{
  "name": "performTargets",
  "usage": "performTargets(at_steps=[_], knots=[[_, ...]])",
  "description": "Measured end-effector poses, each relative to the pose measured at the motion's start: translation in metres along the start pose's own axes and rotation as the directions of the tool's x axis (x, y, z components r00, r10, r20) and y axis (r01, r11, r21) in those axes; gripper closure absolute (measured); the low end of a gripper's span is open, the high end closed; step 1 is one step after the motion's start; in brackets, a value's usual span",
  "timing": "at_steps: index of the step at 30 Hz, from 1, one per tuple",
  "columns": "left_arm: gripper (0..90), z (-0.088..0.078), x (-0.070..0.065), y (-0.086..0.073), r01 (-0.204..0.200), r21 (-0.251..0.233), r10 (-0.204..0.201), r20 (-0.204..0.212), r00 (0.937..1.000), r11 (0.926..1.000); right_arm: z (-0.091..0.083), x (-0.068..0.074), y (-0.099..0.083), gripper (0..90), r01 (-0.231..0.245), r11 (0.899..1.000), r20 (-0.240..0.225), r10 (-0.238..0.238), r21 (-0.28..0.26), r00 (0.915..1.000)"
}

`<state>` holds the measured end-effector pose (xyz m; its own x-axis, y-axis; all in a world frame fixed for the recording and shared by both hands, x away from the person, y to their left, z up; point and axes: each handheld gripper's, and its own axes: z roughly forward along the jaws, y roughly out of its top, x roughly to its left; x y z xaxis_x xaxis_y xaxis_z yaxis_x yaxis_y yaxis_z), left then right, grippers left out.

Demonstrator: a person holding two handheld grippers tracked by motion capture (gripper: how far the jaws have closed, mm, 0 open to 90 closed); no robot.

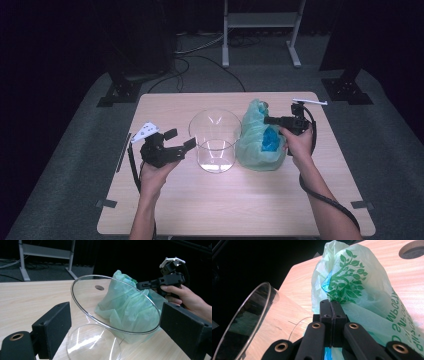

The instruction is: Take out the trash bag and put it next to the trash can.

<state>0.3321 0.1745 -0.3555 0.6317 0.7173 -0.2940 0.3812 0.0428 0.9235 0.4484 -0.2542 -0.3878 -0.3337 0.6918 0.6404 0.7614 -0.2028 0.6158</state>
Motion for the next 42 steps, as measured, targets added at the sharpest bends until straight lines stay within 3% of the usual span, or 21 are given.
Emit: performTargets(at_steps=[6, 9, 15, 22, 31, 42], knots=[[9.3, 0.001, 0.001, -0.001, 0.002, 0.005, -0.002, -0.001, 1.0, 1.0, 0.001, -0.005, -0.006, 90.0, -0.003, 1.0, -0.007, 0.003, 0.009, 1.0], [9.3, 0.003, 0.0, -0.002, 0.003, 0.008, -0.003, -0.001, 1.0, 1.0, -0.004, -0.006, -0.007, 78.0, 0.007, 1.0, -0.022, -0.007, 0.002, 0.9997], [9.4, 0.002, 0.0, -0.001, 0.003, 0.008, -0.003, -0.002, 1.0, 1.0, -0.019, -0.006, -0.004, 63.3, 0.031, 0.999, -0.019, -0.032, -0.044, 0.9993], [9.3, 0.002, 0.0, -0.001, 0.003, 0.008, -0.003, -0.003, 1.0, 1.0, -0.032, -0.006, -0.003, 58.1, 0.054, 0.996, -0.012, -0.055, -0.07, 0.9984], [9.3, 0.003, 0.001, -0.002, 0.002, 0.012, -0.002, -0.004, 1.0, 0.9999, -0.047, -0.011, -0.001, 45.3, 0.067, 0.991, 0.013, -0.066, -0.115, 0.9977], [9.3, 0.004, 0.001, -0.003, 0.002, 0.014, -0.002, -0.003, 1.0, 0.9999, -0.064, -0.016, -0.006, 42.4, 0.095, 0.987, 0.014, -0.093, -0.133, 0.9955]])
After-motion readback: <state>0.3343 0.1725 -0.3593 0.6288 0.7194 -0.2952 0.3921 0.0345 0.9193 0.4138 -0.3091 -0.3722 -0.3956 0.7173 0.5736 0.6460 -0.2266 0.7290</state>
